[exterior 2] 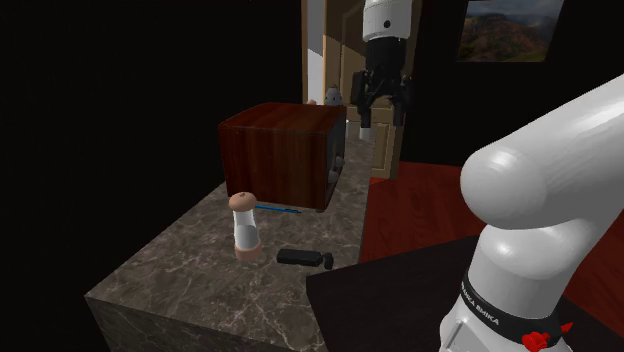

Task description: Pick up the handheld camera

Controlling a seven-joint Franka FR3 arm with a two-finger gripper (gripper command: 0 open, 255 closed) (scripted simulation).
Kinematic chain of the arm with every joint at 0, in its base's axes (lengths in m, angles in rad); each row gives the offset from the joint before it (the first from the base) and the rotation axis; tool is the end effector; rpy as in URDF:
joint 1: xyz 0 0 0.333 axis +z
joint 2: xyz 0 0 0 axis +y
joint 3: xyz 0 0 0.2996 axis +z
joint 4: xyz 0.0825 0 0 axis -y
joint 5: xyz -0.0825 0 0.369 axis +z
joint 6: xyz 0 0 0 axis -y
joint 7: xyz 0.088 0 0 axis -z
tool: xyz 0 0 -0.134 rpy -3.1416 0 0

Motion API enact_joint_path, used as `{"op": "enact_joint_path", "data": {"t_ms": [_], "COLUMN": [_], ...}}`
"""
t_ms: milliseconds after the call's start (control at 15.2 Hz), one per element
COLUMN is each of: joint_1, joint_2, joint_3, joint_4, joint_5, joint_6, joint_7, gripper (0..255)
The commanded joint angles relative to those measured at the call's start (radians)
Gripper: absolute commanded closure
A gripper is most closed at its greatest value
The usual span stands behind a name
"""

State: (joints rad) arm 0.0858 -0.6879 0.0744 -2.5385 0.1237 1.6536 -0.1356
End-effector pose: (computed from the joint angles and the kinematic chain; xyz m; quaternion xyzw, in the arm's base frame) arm 0.3053 0.0652 0.4452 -0.9866 -0.1248 0.0987 0.0369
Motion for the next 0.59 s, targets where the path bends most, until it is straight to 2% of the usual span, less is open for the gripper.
{"op": "enact_joint_path", "data": {"t_ms": [0,528], "joint_1": [0.023,0.101], "joint_2": [0.030,0.241], "joint_3": [0.020,0.099], "joint_4": [-0.038,-0.124], "joint_5": [0.002,-0.004], "joint_6": [0.078,0.405], "joint_7": [-0.027,-0.126], "gripper": [0,0]}}
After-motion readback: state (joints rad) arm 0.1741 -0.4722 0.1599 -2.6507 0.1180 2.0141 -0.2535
